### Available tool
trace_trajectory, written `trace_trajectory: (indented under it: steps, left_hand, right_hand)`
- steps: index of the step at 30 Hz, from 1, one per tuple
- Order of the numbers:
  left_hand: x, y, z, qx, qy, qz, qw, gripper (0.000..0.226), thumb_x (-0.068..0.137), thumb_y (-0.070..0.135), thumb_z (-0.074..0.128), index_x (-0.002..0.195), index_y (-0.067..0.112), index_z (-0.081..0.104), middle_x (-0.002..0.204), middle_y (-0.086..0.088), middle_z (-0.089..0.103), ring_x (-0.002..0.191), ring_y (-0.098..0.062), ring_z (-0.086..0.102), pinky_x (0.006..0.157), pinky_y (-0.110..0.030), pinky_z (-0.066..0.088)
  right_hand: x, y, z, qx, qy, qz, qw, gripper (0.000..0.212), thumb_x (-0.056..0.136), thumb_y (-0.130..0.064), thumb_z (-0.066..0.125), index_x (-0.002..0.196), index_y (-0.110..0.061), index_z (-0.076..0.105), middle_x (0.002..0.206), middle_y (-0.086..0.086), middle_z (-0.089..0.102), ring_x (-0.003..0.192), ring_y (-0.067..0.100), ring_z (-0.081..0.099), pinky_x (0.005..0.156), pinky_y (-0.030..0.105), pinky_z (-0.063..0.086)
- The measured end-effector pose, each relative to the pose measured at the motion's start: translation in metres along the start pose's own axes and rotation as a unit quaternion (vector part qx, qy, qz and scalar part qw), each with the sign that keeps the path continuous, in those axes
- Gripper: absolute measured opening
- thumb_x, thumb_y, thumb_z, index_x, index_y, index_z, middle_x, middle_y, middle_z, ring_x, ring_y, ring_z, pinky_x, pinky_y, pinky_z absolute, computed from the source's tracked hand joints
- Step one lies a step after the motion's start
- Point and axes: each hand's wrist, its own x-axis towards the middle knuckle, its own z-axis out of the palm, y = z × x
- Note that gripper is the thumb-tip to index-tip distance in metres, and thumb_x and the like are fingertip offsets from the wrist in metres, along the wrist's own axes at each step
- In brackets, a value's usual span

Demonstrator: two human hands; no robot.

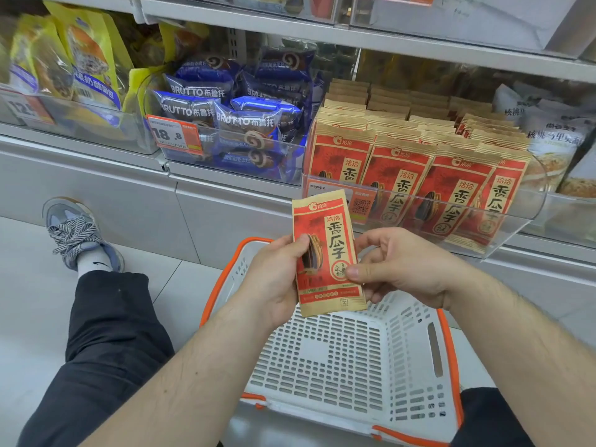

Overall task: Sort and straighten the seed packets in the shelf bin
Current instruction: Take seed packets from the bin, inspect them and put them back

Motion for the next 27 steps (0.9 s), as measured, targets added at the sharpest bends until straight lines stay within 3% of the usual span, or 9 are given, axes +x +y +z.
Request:
trace_trajectory:
  steps: [4, 6, 8, 11, 13, 15, 19, 23, 27]
  left_hand:
    - [0.001, -0.008, -0.001, 0.111, -0.024, -0.016, 0.993, 0.028, 0.099, 0.036, 0.058, 0.115, 0.017, 0.07, 0.102, -0.004, 0.077, 0.094, -0.018, 0.072, 0.083, -0.047, 0.057]
    - [0.001, -0.011, 0.0, 0.123, -0.039, -0.025, 0.991, 0.031, 0.093, 0.04, 0.066, 0.112, 0.015, 0.07, 0.093, -0.004, 0.077, 0.088, -0.021, 0.071, 0.079, -0.051, 0.059]
    - [0.0, -0.013, 0.001, 0.111, -0.051, -0.025, 0.992, 0.027, 0.09, 0.033, 0.071, 0.105, 0.011, 0.066, 0.081, -0.004, 0.07, 0.076, -0.022, 0.068, 0.074, -0.049, 0.06]
    - [-0.001, -0.016, -0.002, 0.123, -0.085, -0.009, 0.989, 0.037, 0.084, 0.032, 0.076, 0.11, 0.008, 0.064, 0.078, 0.0, 0.069, 0.069, -0.014, 0.065, 0.06, -0.032, 0.051]
    - [-0.001, -0.019, -0.004, 0.153, -0.089, -0.003, 0.984, 0.059, 0.07, 0.038, 0.081, 0.117, 0.007, 0.064, 0.081, 0.003, 0.067, 0.07, -0.011, 0.062, 0.059, -0.03, 0.048]
    - [-0.001, -0.021, -0.004, 0.182, -0.096, -0.003, 0.979, 0.064, 0.065, 0.036, 0.087, 0.119, 0.011, 0.064, 0.081, 0.005, 0.063, 0.063, -0.006, 0.06, 0.061, -0.029, 0.045]
    - [0.0, -0.027, -0.003, 0.221, -0.128, -0.008, 0.967, 0.038, 0.082, 0.024, 0.081, 0.117, 0.022, 0.065, 0.089, 0.005, 0.064, 0.067, -0.004, 0.06, 0.07, -0.031, 0.046]
    - [-0.003, -0.026, -0.002, 0.194, -0.144, -0.004, 0.97, 0.027, 0.087, 0.031, 0.074, 0.11, 0.02, 0.066, 0.089, 0.006, 0.07, 0.075, -0.007, 0.061, 0.074, -0.034, 0.047]
    - [0.0, -0.022, -0.001, 0.1, -0.1, 0.045, 0.989, 0.069, 0.068, 0.045, 0.08, 0.127, 0.014, 0.061, 0.099, -0.009, 0.067, 0.092, -0.023, 0.064, 0.078, -0.04, 0.046]
  right_hand:
    - [0.001, 0.0, 0.018, -0.147, 0.037, -0.016, 0.988, 0.039, 0.074, -0.012, 0.085, 0.1, -0.008, 0.057, 0.057, 0.005, 0.066, 0.048, 0.017, 0.062, 0.048, 0.029, 0.049]
    - [0.0, 0.001, 0.025, -0.183, 0.031, -0.042, 0.982, 0.04, 0.073, -0.016, 0.087, 0.097, -0.012, 0.055, 0.057, 0.002, 0.065, 0.05, 0.018, 0.063, 0.048, 0.032, 0.049]
    - [-0.001, 0.0, 0.027, -0.197, 0.012, -0.067, 0.978, 0.034, 0.077, -0.022, 0.083, 0.097, -0.015, 0.057, 0.068, 0.005, 0.069, 0.058, 0.021, 0.068, 0.058, 0.038, 0.056]
    - [0.0, 0.0, 0.023, -0.176, 0.033, -0.108, 0.978, 0.016, 0.089, -0.03, 0.07, 0.092, -0.015, 0.064, 0.075, 0.008, 0.071, 0.064, 0.023, 0.069, 0.064, 0.041, 0.058]
    - [0.001, -0.001, 0.021, -0.152, 0.078, -0.129, 0.977, 0.021, 0.094, -0.034, 0.062, 0.086, -0.015, 0.066, 0.071, 0.006, 0.071, 0.058, 0.02, 0.065, 0.059, 0.036, 0.054]
    - [0.003, -0.001, 0.021, -0.144, 0.11, -0.15, 0.972, 0.024, 0.095, -0.036, 0.06, 0.08, -0.019, 0.066, 0.07, 0.007, 0.071, 0.056, 0.018, 0.063, 0.059, 0.037, 0.051]
    - [0.005, 0.002, 0.024, -0.186, 0.144, -0.157, 0.959, 0.026, 0.095, -0.03, 0.06, 0.07, -0.024, 0.063, 0.061, -0.002, 0.063, 0.056, 0.013, 0.056, 0.062, 0.04, 0.051]
    - [0.007, 0.002, 0.024, -0.141, 0.142, -0.128, 0.971, 0.033, 0.097, -0.013, 0.054, 0.065, -0.007, 0.052, 0.054, 0.003, 0.056, 0.047, 0.012, 0.056, 0.052, 0.033, 0.045]
    - [0.005, -0.001, 0.027, -0.03, 0.103, -0.111, 0.988, 0.033, 0.099, -0.006, 0.05, 0.067, -0.007, 0.053, 0.054, 0.007, 0.059, 0.044, 0.018, 0.053, 0.048, 0.025, 0.038]
